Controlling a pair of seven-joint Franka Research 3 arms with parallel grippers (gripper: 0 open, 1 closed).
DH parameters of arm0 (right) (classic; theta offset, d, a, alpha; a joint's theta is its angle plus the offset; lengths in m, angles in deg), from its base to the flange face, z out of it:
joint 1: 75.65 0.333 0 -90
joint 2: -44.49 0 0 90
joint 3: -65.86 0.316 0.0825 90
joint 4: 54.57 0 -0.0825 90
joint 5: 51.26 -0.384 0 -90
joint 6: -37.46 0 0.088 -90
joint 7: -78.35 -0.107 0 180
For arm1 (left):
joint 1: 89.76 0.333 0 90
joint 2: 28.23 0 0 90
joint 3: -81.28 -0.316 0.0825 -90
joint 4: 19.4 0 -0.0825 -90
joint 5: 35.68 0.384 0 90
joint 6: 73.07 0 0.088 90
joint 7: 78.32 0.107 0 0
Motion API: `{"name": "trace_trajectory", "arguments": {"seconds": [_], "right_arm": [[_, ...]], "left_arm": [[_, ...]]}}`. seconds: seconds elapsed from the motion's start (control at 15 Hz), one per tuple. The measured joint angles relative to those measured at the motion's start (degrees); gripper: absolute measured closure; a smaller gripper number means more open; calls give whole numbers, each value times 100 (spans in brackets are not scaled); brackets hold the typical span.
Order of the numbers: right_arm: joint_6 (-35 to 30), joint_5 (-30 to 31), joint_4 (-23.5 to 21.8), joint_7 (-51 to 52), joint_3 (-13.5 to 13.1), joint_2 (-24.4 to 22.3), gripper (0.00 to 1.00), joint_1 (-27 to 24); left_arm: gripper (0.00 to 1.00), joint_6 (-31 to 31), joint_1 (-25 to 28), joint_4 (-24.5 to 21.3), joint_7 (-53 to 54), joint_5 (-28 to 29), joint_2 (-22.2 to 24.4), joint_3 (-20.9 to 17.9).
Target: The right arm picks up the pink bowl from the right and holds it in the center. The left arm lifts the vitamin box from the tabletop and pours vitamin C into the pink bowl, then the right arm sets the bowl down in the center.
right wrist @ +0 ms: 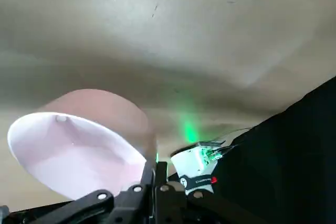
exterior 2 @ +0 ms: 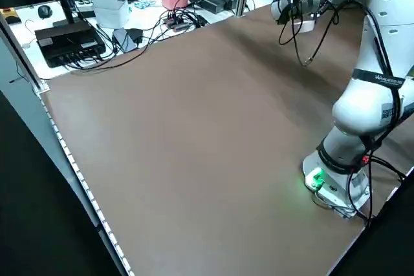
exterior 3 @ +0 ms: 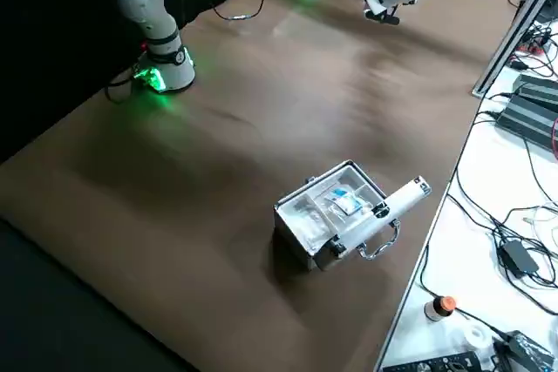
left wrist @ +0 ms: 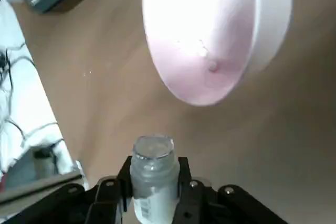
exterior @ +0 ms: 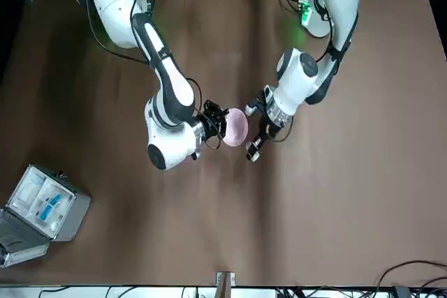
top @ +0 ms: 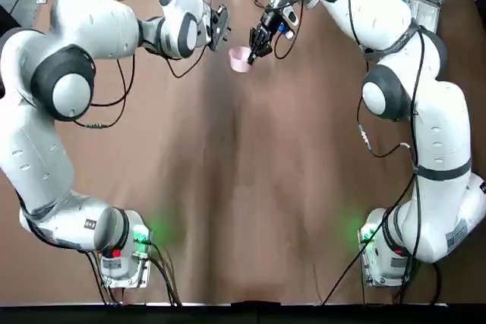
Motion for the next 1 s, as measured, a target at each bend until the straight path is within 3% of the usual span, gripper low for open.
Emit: {"name": "trace_trajectory", "arguments": {"seconds": [0.27,0.4,0.73,1.0], "right_arm": [[-5,58,0,199,-20,0,98,-25],[-37,235,0,440,-23,0,98,-56],[-190,945,-9,1717,-33,2,98,-92],[-42,1264,-26,2733,-60,17,98,-123]], "left_arm": [[64,-1239,1160,434,-31,-1123,9,946],[64,-2018,1722,646,-41,-1696,24,1168],[64,-4242,3408,902,261,-2829,13,1282],[64,-5048,4214,1005,882,-3010,-279,1284]]}}
